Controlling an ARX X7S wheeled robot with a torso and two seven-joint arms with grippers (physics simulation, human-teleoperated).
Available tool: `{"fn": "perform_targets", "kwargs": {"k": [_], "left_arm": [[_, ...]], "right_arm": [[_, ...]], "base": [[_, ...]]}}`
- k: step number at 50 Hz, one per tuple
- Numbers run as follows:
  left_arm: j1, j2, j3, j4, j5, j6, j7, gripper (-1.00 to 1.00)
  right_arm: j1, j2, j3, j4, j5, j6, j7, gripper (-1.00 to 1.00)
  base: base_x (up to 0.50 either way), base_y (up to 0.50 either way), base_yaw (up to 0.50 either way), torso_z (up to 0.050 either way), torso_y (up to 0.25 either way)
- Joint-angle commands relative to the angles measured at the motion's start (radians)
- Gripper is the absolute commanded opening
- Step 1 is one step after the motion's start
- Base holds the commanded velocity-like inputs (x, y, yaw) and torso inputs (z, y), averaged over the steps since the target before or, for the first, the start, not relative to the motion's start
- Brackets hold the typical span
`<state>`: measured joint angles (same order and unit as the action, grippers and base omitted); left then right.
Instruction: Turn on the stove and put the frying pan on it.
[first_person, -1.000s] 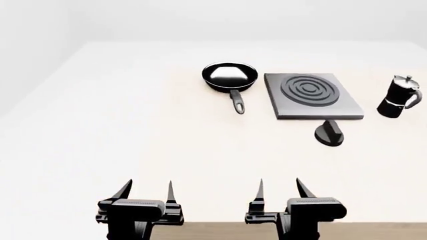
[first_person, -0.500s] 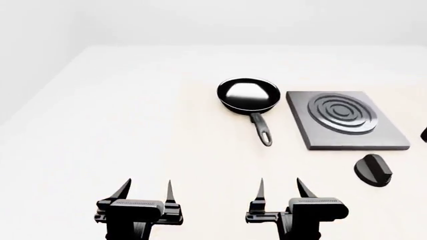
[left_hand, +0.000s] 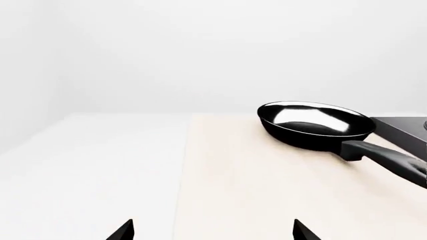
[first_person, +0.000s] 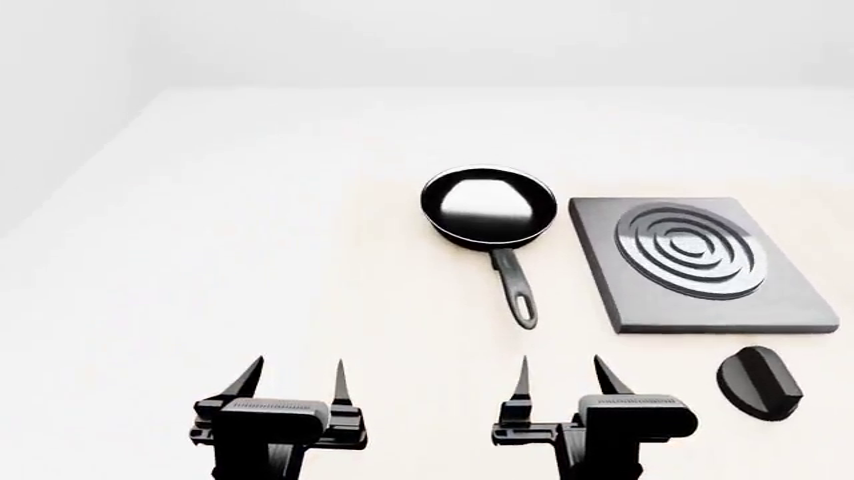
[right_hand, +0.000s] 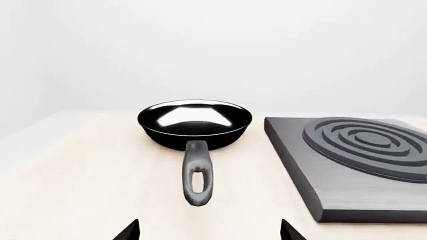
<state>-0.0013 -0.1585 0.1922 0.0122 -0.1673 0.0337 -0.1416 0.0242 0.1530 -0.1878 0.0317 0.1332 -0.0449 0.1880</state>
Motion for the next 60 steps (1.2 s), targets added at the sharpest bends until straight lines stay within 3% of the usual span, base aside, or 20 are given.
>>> {"fn": "perform_targets", "kwargs": {"k": [1, 25, 48, 60], "left_arm": [[0.001, -0.006, 0.010, -0.001, 0.008, 0.009, -0.015, 1.00], [-0.002, -0.017, 0.022, -0.001, -0.004, 0.013, -0.029, 1.00], [0.051, -0.042, -0.001, 0.137, -0.005, 0.077, -0.076, 1.00], [0.043, -0.051, -0.002, 0.156, -0.017, 0.064, -0.085, 1.00]], "right_arm": [[-0.001, 0.000, 0.005, -0.001, 0.030, -0.009, 0.001, 1.00], [-0.004, 0.014, -0.009, -0.008, 0.041, -0.019, 0.017, 1.00], [-0.058, 0.039, 0.002, -0.135, 0.039, -0.145, 0.041, 1.00], [-0.087, 0.108, 0.070, -0.431, 0.152, 0.155, 0.133, 1.00]], "base": [[0.00, 0.00, 0.00, 0.008, -0.219], [0.00, 0.00, 0.00, 0.008, -0.171], [0.00, 0.00, 0.00, 0.005, -0.117], [0.00, 0.00, 0.00, 0.000, 0.000]]}}
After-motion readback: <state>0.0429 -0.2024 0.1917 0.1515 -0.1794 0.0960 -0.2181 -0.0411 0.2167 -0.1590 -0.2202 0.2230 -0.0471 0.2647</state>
